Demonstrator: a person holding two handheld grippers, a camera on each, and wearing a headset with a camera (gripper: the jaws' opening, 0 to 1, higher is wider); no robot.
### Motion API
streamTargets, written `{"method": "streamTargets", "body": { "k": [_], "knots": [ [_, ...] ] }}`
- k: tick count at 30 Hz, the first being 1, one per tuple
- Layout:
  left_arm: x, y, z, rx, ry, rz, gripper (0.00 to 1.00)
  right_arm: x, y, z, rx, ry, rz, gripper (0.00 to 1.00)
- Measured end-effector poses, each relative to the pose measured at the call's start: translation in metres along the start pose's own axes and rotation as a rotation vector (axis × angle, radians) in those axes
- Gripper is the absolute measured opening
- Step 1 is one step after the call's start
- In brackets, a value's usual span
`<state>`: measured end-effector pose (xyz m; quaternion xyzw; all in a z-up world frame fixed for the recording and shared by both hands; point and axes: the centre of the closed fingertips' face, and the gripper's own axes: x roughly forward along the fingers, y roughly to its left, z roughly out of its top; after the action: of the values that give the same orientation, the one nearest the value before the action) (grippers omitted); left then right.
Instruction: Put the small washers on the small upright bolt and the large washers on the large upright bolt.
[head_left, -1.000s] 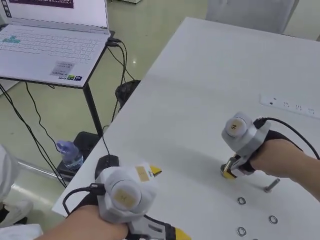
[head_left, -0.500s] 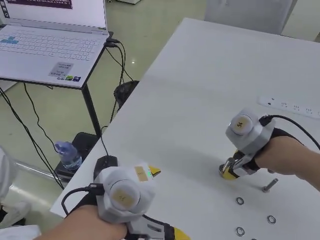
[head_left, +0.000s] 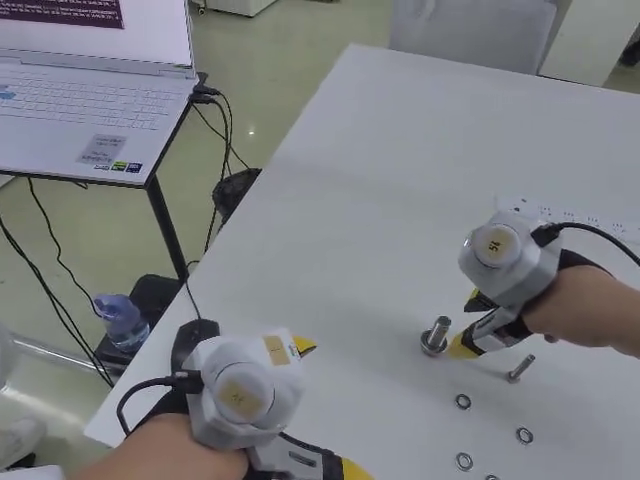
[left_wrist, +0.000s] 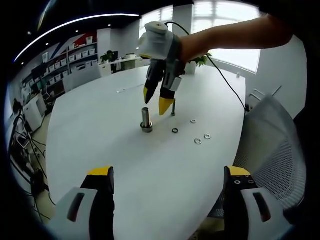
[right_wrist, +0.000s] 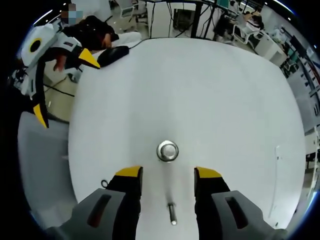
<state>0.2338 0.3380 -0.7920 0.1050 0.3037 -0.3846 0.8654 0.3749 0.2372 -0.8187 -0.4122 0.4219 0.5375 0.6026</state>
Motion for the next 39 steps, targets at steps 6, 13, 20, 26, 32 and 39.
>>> {"method": "streamTargets", "body": {
  "k": [6, 13, 20, 26, 32, 39],
  "knots": [
    [0.001, -0.002, 0.002, 0.009, 0.004, -0.004, 0.90, -0.007, 0.013, -0.009, -0.026, -0.013, 0.008, 0.42],
    [0.003, -0.007, 0.005, 0.014, 0.004, -0.015, 0.90, -0.010, 0.031, -0.020, -0.016, -0.028, 0.017, 0.42],
    [0.005, -0.011, 0.008, 0.024, -0.002, -0.022, 0.90, -0.014, 0.048, -0.029, -0.036, -0.027, 0.027, 0.42],
    [0.006, -0.014, 0.007, 0.034, 0.002, -0.028, 0.89, -0.014, 0.055, -0.031, -0.028, -0.041, 0.037, 0.41],
    [0.008, -0.017, 0.007, 0.035, 0.003, -0.031, 0.89, -0.006, 0.053, -0.033, -0.008, -0.068, 0.035, 0.40],
    [0.010, -0.018, 0.007, 0.034, 0.003, -0.034, 0.88, 0.012, 0.055, -0.039, -0.031, -0.033, 0.036, 0.37]
  ]
}}
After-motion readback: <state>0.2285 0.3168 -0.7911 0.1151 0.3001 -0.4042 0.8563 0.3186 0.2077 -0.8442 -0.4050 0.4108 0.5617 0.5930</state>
